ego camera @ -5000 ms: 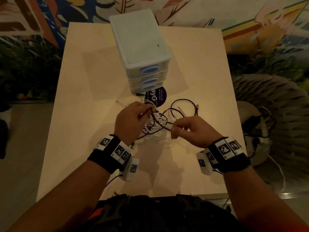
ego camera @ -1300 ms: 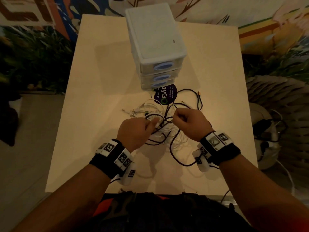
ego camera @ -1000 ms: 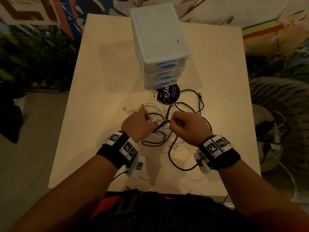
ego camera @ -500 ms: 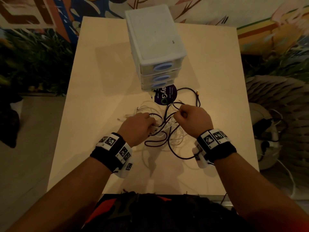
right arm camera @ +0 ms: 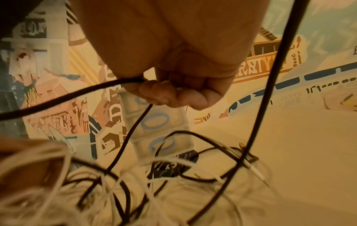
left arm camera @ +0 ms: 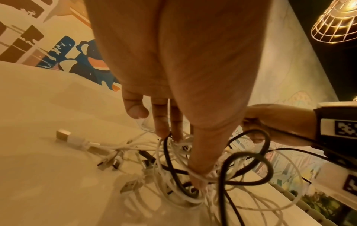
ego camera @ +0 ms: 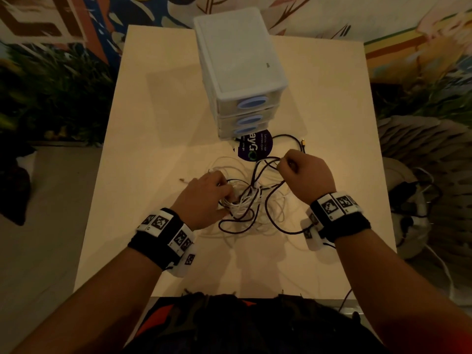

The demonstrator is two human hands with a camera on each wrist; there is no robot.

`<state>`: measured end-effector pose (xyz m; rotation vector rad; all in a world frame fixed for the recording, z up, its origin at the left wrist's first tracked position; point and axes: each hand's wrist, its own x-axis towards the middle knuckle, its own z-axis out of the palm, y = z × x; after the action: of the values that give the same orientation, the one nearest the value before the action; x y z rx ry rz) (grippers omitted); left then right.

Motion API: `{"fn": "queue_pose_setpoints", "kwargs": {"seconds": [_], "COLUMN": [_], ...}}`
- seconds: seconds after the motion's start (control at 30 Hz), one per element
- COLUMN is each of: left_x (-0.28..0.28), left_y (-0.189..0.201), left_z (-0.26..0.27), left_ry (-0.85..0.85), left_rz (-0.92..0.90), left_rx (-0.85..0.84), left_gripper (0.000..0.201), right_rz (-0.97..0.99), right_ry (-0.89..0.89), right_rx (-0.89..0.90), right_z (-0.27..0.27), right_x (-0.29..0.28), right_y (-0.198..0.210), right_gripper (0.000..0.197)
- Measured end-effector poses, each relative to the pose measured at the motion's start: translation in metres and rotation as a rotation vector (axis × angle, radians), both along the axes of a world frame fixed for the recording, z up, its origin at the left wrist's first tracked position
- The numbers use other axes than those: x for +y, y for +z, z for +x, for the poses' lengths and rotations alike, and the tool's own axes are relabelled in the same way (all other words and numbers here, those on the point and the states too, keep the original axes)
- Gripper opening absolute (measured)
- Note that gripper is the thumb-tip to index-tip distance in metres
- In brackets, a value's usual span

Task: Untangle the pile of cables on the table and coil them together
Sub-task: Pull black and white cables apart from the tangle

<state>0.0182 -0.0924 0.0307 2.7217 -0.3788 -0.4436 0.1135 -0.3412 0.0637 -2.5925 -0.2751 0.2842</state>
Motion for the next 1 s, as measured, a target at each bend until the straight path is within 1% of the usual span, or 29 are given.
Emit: {"fn": "queue_pose_setpoints", "kwargs": {"seconds": [0.17,0.27,0.37,0.43,0.5,0.57,0.63,0.67,0.73,0.77,0.87,0.93,1.0], "left_x": [0.000,0.000,-0.001,-0.001,-0.001,-0.004,-0.008,-0.010,-0.013,-0.014,-0.014,-0.014,-0.015], "left_y": [0.000,0.003,0.006,0.005,0.000,-0.003,-0.002,0.001,0.010,0.016,0.029,0.040,0.050], "left_z": [-0.001,0.000,0.005,0.008,0.008,0.008,0.009,0.010,0.008,0.008,0.010,0.013,0.015], "left_ry": [0.049,0.061,0.156,0.168,0.147,0.109,0.080,0.087,0.144,0.195,0.386,0.429,0.461], "left_rz": [-0.036,-0.062,-0.076,-0.036,0.025,0.085,0.101,0.082,-0.004,-0.093,-0.443,-0.536,-0.596], "left_rx": [-0.001,-0.002,0.004,0.039,0.096,0.079,-0.014,-0.056,-0.119,-0.129,-0.123,-0.162,-0.239], "left_gripper": [0.025,0.035,0.043,0.057,0.063,0.061,0.049,0.048,0.054,0.053,0.032,0.025,0.022], "right_rz": [0.106,0.175,0.250,0.271,0.275,0.290,0.304,0.314,0.339,0.345,0.317,0.296,0.284], "right_ry": [-0.018,0.066,0.213,0.280,0.327,0.354,0.349,0.333,0.287,0.266,0.273,0.300,0.309], "right_rx": [-0.098,-0.097,-0.052,-0.015,0.010,0.008,-0.012,-0.016,-0.007,0.001,0.033,0.110,0.210], "right_z": [0.004,-0.001,-0.013,-0.019,-0.022,-0.024,-0.026,-0.026,-0.026,-0.026,-0.029,-0.036,-0.043], "right_x": [-0.001,-0.001,0.001,0.003,0.004,0.005,0.005,0.004,0.000,-0.004,-0.016,-0.023,-0.030], "right_y": [0.018,0.027,0.036,0.042,0.046,0.050,0.052,0.052,0.053,0.053,0.053,0.053,0.052], "right_gripper": [0.024,0.021,0.019,0.021,0.023,0.021,0.021,0.021,0.020,0.019,0.019,0.021,0.027]}}
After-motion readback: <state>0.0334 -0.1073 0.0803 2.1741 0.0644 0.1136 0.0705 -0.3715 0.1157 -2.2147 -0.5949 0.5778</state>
